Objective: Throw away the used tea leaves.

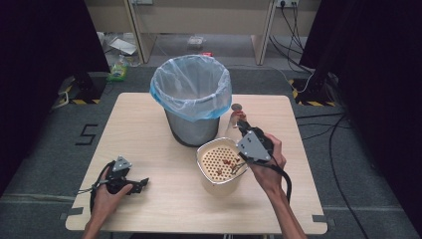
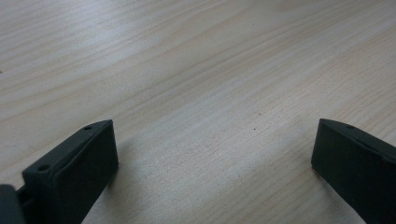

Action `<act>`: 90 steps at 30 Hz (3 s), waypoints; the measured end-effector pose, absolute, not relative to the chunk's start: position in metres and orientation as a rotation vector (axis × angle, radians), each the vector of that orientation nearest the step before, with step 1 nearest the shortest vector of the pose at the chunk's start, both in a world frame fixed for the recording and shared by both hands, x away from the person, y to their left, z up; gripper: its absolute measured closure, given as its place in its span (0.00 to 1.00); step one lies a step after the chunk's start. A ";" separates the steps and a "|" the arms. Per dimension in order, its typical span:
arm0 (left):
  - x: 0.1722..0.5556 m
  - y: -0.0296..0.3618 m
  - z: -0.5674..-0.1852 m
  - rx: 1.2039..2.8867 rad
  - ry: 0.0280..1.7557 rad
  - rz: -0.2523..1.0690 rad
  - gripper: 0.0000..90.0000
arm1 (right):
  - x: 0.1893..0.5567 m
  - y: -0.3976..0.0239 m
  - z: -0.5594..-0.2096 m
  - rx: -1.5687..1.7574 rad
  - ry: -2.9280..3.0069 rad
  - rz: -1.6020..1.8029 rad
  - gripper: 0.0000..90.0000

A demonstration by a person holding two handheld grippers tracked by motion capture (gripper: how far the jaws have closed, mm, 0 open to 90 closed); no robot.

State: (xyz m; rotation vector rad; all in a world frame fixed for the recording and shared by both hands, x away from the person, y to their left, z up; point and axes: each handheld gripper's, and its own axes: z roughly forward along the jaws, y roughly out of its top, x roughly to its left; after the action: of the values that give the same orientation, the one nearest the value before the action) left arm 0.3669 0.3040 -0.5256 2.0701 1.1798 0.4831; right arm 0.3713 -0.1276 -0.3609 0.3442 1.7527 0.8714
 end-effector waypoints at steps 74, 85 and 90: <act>0.366 0.304 -0.526 2.067 1.187 0.485 0.00 | 0.341 -0.097 -0.410 -0.106 1.353 0.591 0.98; 0.366 0.304 -0.526 2.069 1.186 0.487 0.00 | 0.334 -0.089 -0.409 -0.150 1.283 0.571 0.98; 0.366 0.304 -0.526 2.067 1.187 0.485 0.00 | 0.338 -0.088 -0.407 -0.178 1.276 0.505 0.98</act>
State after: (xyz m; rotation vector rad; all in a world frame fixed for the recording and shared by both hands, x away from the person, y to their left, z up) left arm 0.3660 0.3038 -0.5256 2.0666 1.1872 0.4850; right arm 0.3385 -0.0881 -0.4067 -0.1778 1.2762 0.5054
